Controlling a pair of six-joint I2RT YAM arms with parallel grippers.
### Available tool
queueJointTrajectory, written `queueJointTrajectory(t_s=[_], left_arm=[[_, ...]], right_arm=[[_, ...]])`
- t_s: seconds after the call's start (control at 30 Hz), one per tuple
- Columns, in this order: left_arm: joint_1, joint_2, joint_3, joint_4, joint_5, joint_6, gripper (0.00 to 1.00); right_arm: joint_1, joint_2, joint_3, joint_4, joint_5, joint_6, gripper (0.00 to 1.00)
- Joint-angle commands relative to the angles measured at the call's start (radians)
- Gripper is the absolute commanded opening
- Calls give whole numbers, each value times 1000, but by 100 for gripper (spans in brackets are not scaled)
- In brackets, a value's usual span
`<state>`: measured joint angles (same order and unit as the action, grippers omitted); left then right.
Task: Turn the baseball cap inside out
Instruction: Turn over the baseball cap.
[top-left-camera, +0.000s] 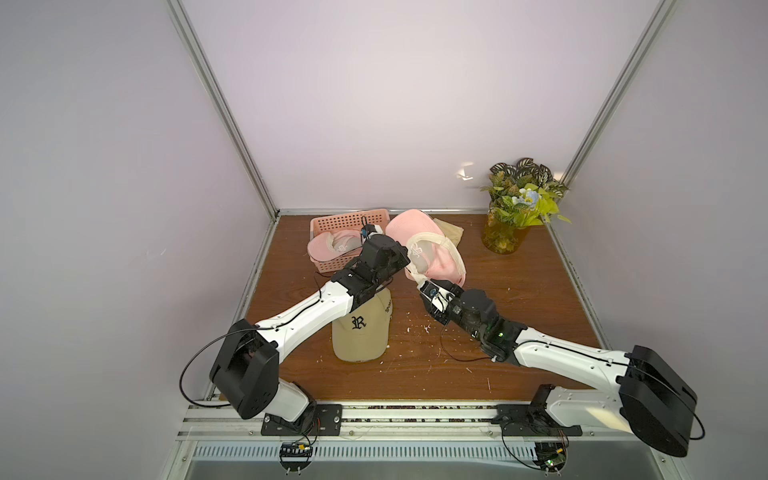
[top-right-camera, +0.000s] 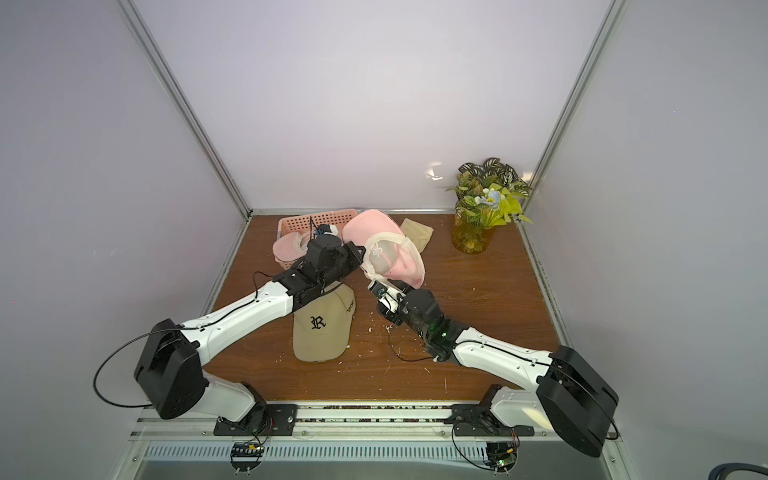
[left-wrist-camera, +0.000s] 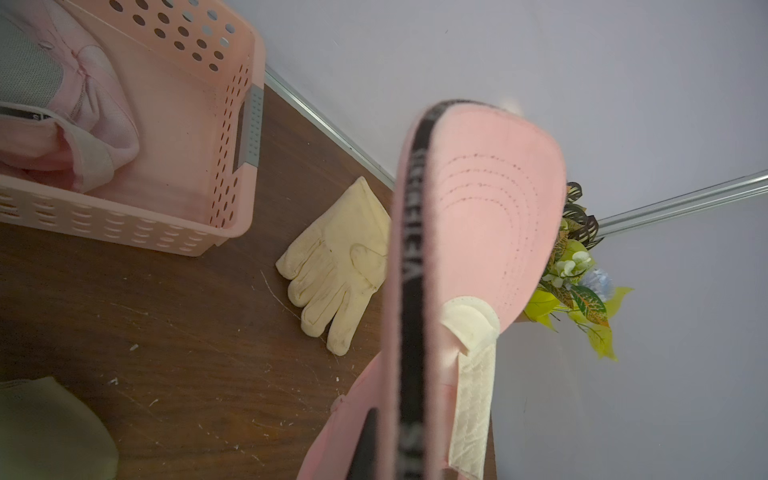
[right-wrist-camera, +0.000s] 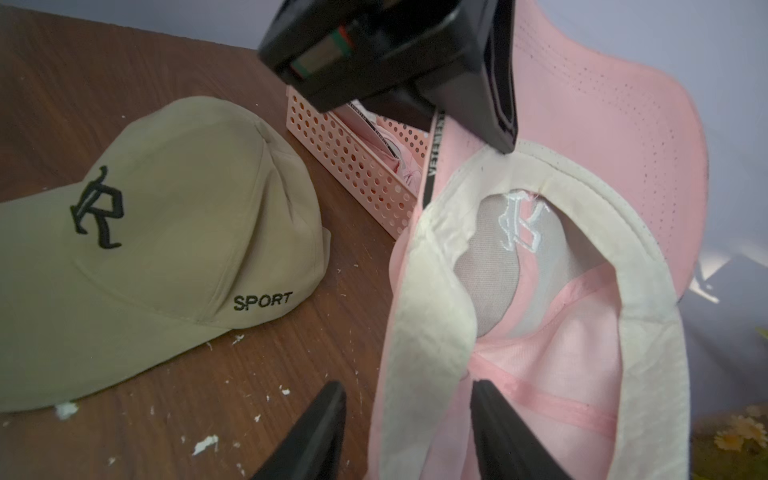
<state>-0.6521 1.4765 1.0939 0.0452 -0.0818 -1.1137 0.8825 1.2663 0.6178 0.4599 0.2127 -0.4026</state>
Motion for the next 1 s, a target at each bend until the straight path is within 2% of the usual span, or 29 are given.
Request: queueJointTrajectory(t_s=[0.0, 0.1, 0.17, 0.33, 0.47, 0.6, 0.7, 0.8, 0.93, 0.97], left_arm=[[-11, -10, 11, 40, 18, -18, 0], [-11, -10, 7, 51, 36, -16, 0], [-11, -12, 1, 65, 44, 0, 0], [-10, -12, -5, 94, 24, 120, 0], [-9, -10, -9, 145, 9, 304, 0], [16, -18, -42, 258, 145, 495, 0], [45, -31, -66, 290, 237, 557, 0], [64, -43, -95, 333, 297, 570, 0], [69, -51, -119, 356, 341, 578, 0], [70, -51, -119, 345, 350, 587, 0]], right_arm=[[4, 31, 55, 46, 43, 18, 40], [2, 69, 80, 2, 31, 54, 22], [-3, 85, 97, -49, -21, 80, 11], [-22, 94, 113, -148, -245, 136, 0], [-44, 106, 126, -240, -453, 160, 0], [-54, 132, 144, -330, -641, 165, 0], [-56, 142, 155, -363, -670, 180, 1], [-63, 127, 142, -348, -634, 188, 4], [-71, 60, 116, -295, -587, 221, 20], [-73, 43, 113, -289, -589, 221, 28]])
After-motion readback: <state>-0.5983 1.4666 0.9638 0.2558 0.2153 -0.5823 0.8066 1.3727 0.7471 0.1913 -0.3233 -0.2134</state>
